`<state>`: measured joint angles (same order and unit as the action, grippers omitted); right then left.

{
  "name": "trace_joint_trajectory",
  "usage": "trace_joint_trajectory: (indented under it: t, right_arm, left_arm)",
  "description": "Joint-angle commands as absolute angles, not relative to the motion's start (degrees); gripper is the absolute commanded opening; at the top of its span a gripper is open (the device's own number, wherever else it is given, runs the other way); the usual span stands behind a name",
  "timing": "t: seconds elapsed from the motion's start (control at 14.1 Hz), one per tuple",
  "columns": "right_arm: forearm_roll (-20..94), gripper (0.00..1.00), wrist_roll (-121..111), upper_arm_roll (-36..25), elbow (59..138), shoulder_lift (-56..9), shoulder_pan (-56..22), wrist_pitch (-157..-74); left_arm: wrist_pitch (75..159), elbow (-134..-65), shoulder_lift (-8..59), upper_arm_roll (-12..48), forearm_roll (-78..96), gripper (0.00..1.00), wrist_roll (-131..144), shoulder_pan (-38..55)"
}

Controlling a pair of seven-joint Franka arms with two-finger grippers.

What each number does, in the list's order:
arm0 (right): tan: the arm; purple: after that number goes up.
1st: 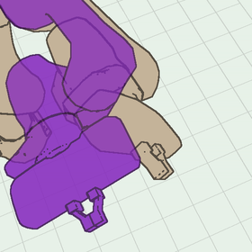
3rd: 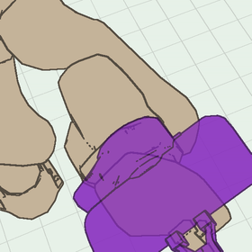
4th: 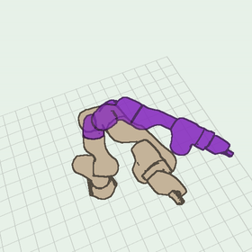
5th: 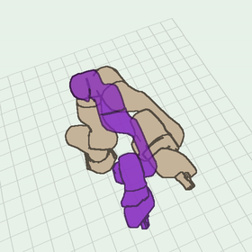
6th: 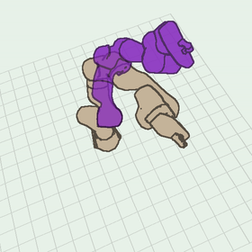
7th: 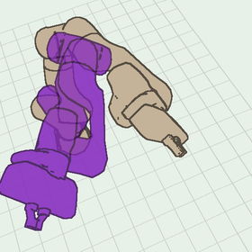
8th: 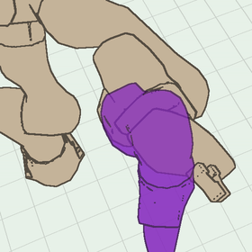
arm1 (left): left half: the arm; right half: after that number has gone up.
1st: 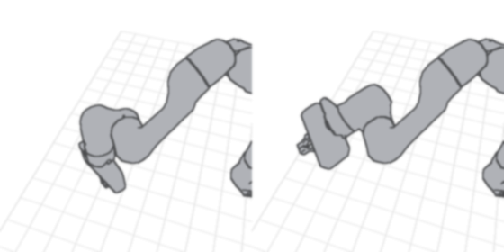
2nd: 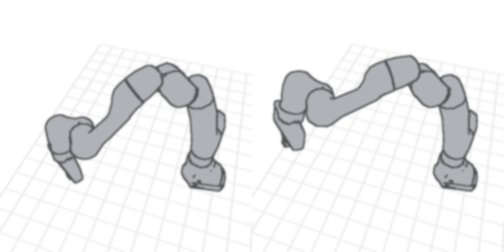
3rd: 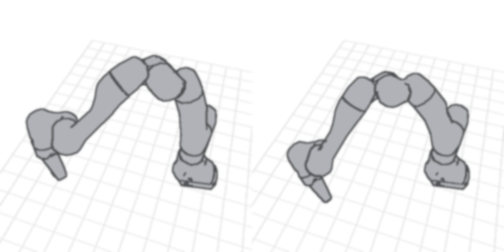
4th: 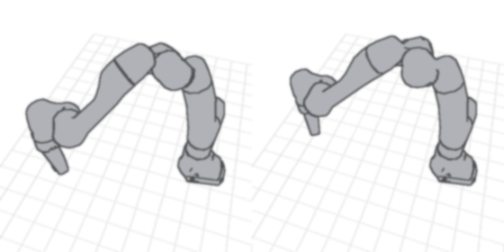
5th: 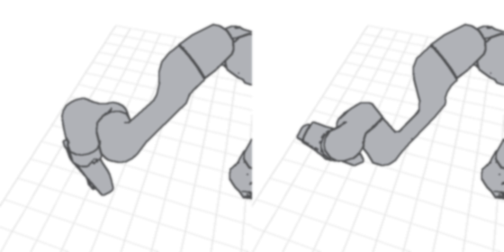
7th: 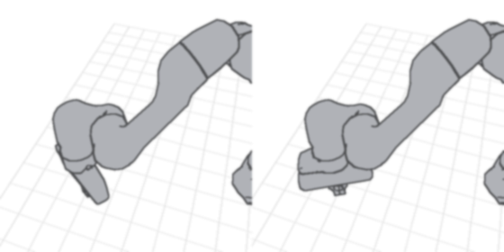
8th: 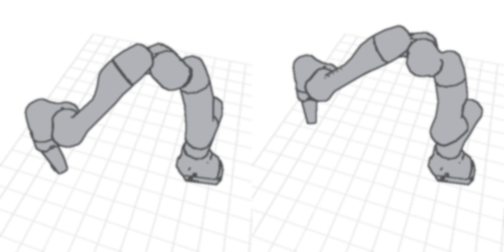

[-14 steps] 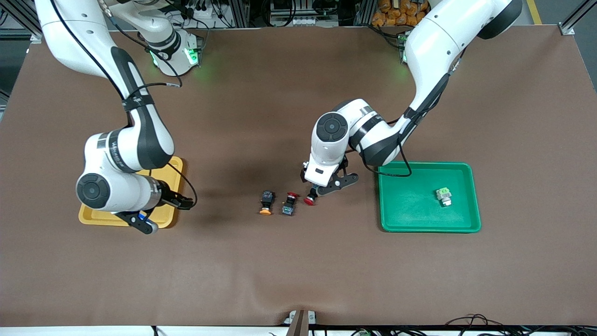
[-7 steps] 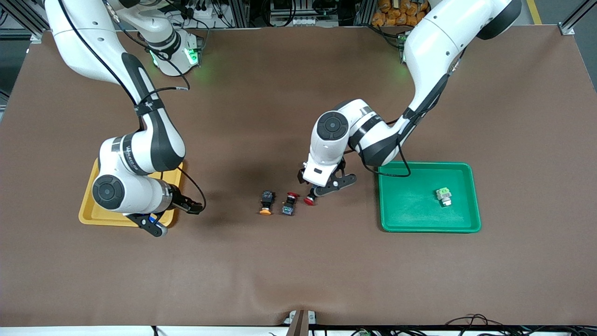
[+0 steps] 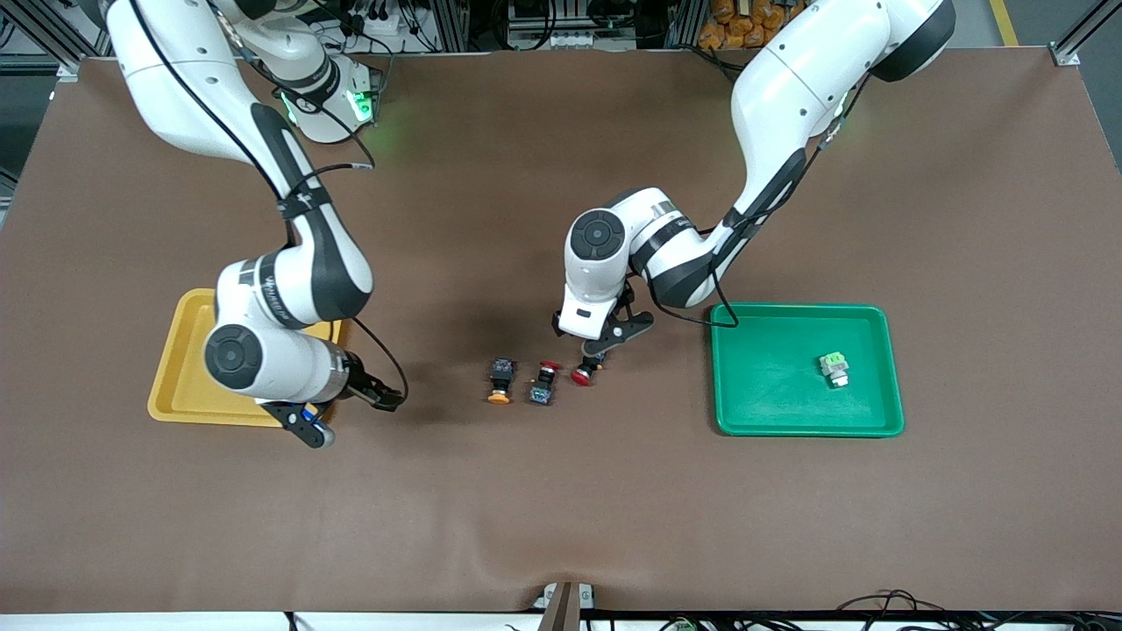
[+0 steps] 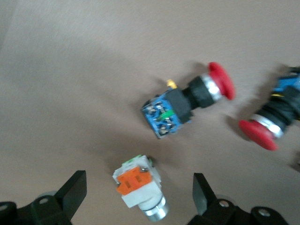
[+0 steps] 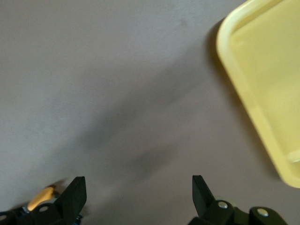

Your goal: Place green and yellow buttons in trays

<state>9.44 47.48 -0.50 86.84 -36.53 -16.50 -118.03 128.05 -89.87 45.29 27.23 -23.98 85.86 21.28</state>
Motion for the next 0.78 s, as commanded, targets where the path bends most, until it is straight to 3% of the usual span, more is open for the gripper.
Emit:
trace_joint_trajectory:
  t: [0.0, 0.35, 0.42, 0.71]
  right_arm:
    - [10.3, 1.00, 51.1, -0.7, 85.3, -38.2, -18.5, -120.7]
    - [10.2, 1.00, 55.7, 1.2, 85.3, -40.4, -20.8, -128.4]
    - [10.2, 1.00, 56.8, 2.1, 84.6, -41.3, -20.9, -129.9]
    - [10.1, 1.00, 61.5, 3.7, 82.2, -43.9, -22.8, -134.3]
  left_arm:
    - [128.6, -90.4, 45.6, 27.0, -24.7, 1.00, 91.6, 21.4]
    - [131.0, -90.3, 47.8, 27.0, -24.5, 0.99, 97.5, 21.8]
    - [131.3, -90.3, 48.1, 27.0, -24.5, 0.92, 97.6, 21.8]
    - [131.2, -90.4, 47.9, 27.0, -23.6, 0.28, 99.3, 22.0]
